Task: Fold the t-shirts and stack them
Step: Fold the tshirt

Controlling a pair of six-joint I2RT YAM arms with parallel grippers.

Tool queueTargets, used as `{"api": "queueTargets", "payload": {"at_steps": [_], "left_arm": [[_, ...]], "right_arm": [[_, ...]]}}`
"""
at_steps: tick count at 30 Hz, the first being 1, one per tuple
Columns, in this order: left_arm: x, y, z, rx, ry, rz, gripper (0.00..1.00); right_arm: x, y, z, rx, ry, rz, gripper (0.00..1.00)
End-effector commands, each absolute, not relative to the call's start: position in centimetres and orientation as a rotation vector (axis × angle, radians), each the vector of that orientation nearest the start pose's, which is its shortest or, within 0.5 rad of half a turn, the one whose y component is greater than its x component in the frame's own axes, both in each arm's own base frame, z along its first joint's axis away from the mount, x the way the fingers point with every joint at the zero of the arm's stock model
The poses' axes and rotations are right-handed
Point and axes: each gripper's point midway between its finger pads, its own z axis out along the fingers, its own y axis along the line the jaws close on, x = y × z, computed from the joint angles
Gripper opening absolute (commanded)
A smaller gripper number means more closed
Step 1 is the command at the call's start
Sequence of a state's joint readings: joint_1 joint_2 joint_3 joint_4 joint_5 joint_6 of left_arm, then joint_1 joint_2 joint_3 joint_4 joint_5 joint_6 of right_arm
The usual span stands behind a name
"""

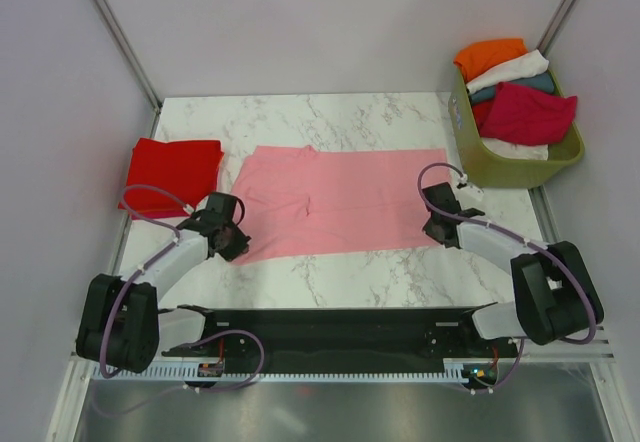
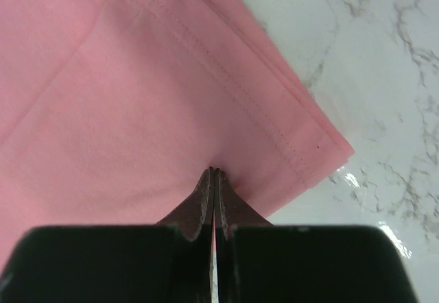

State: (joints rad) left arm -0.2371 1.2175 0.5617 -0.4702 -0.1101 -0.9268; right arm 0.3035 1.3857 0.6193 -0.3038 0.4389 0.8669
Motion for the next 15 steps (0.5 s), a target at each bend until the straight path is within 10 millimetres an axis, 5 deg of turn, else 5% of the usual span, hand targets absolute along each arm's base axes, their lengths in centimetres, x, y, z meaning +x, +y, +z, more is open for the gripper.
{"api": "queueTargets", "payload": {"at_steps": [1, 9, 13, 15], "left_arm": [[22.8, -5.6, 2.1, -1.096, 2.469, -0.132, 0.02], [21.7, -5.1, 2.4, -1.107, 2.466, -0.128, 0.02], [22.2, -5.3, 4.2, -1.036, 2.416, -0.196, 0.02], [23.5, -5.9, 6.6, -0.882, 2.387, -0.257, 0.02]], "right_arm": [[24.0, 1.8, 0.6, 0.994, 2.385, -0.269, 0.0], [20.4, 2.5, 0.5, 1.099, 2.356, -0.099, 0.0], [22.8, 2.4, 3.9, 0.961, 2.269, -0.047, 0.0], [24.7, 2.8, 6.5, 0.83, 2.252, -0.027, 0.0]]}}
